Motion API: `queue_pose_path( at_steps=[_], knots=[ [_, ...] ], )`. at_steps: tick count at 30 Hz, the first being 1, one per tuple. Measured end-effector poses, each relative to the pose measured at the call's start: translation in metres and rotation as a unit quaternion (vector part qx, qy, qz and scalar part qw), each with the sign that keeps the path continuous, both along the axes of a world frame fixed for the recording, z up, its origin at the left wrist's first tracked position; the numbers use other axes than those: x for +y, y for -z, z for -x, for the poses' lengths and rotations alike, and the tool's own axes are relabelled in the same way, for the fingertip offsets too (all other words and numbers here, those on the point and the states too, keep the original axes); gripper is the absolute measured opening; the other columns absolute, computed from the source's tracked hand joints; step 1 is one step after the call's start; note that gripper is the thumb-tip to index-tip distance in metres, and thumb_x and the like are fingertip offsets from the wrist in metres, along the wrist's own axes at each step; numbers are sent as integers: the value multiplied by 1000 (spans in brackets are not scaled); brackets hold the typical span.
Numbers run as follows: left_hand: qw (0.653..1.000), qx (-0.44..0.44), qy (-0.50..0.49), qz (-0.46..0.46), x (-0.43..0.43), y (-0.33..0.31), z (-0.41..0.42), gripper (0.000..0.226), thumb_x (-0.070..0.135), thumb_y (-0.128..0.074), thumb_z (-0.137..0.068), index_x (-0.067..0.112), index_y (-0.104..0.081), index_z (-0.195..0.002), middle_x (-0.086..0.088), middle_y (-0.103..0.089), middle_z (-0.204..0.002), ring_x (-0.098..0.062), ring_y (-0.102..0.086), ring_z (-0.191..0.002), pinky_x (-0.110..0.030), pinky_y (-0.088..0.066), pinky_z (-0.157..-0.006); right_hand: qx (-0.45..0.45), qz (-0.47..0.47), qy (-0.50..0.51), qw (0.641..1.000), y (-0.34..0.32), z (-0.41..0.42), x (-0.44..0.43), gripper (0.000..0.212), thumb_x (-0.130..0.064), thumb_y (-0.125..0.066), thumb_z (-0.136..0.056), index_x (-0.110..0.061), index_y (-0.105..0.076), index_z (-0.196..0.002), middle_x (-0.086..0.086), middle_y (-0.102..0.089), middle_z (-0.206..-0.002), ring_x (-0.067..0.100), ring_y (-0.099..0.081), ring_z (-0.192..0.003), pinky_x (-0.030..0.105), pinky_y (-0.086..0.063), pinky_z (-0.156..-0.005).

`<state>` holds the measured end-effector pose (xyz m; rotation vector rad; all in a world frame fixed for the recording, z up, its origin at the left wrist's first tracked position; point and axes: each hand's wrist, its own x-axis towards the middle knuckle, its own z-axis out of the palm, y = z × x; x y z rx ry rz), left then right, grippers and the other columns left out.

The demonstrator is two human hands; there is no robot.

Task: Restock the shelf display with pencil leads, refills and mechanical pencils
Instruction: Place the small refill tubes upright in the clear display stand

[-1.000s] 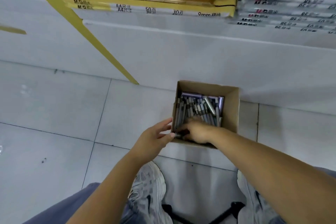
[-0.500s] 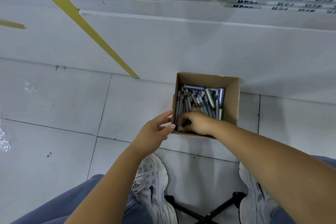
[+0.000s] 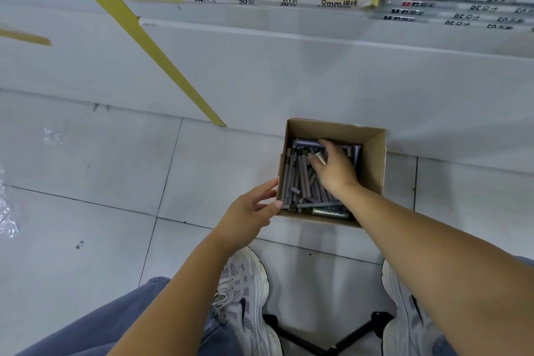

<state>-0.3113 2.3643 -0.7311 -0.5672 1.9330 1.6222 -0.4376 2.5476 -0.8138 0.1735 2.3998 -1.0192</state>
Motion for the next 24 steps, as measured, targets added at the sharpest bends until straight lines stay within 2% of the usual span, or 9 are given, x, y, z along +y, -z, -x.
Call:
queue_pose_path(
  at_steps=[2,6,8,12,15,20,22,24],
  knots=[
    [1000,1,3,-1,-1,1,0,47,31,-60,-99,64,-46,-129,32,-59,-120,7,-64,-105,-22,-57,-82,9,-25,-27,999,6,-1,-2,57,-43,-55,-94,-26,-37,-145,4,-46,-145,27,-49,-126,39,-44,-99],
    [1000,6,8,-3,-2,4,0,47,32,-59,-99,60,-47,-134,28,-59,-127,4,-65,-106,-24,-57,-85,37,-53,-33,997,14,2,-3,45,-36,-61,-92,-24,-51,-134,6,-52,-136,27,-57,-111,31,-46,-82],
    [1000,5,5,-4,-2,3,0,46,31,-59,-99,62,-48,-131,30,-60,-125,4,-65,-105,-24,-57,-84,42,-72,-45,995,16,4,-3,43,-36,-63,-90,-24,-54,-131,7,-49,-135,28,-57,-110,33,-46,-82],
    [1000,4,7,-4,-3,4,1,46,31,-59,-99,66,-48,-126,34,-60,-121,4,-65,-104,-24,-56,-84,46,-86,-81,992,17,3,-4,46,-36,-62,-92,-32,-51,-136,6,-41,-138,30,-53,-117,34,-45,-92],
    [1000,5,10,-5,-3,4,1,46,32,-59,-99,69,-47,-125,35,-60,-119,5,-64,-105,-21,-57,-82,66,-99,-74,990,15,3,-6,36,-34,-63,-91,-30,-57,-127,5,-41,-131,30,-56,-108,27,-40,-81],
    [1000,11,11,7,-2,5,2,46,31,-61,-98,58,-48,-132,25,-60,-123,4,-66,-102,-22,-58,-82,65,-18,-75,995,-7,6,0,23,-36,-65,-89,-22,-58,-106,2,-52,-117,22,-55,-99,34,-44,-79],
    [1000,5,15,18,-2,3,5,47,29,-63,-97,52,-49,-135,15,-62,-128,-2,-67,-101,-24,-58,-82,38,12,-79,996,-22,4,7,19,-36,-64,-90,-24,-56,-101,0,-61,-104,18,-58,-93,39,-49,-80],
    [999,4,15,45,-1,0,8,51,27,-67,-94,44,-49,-138,9,-61,-130,-6,-67,-101,-21,-55,-80,30,41,-84,995,-39,2,16,13,-35,-62,-91,-30,-53,-99,-7,-63,-91,13,-61,-80,35,-51,-70]
  ],
)
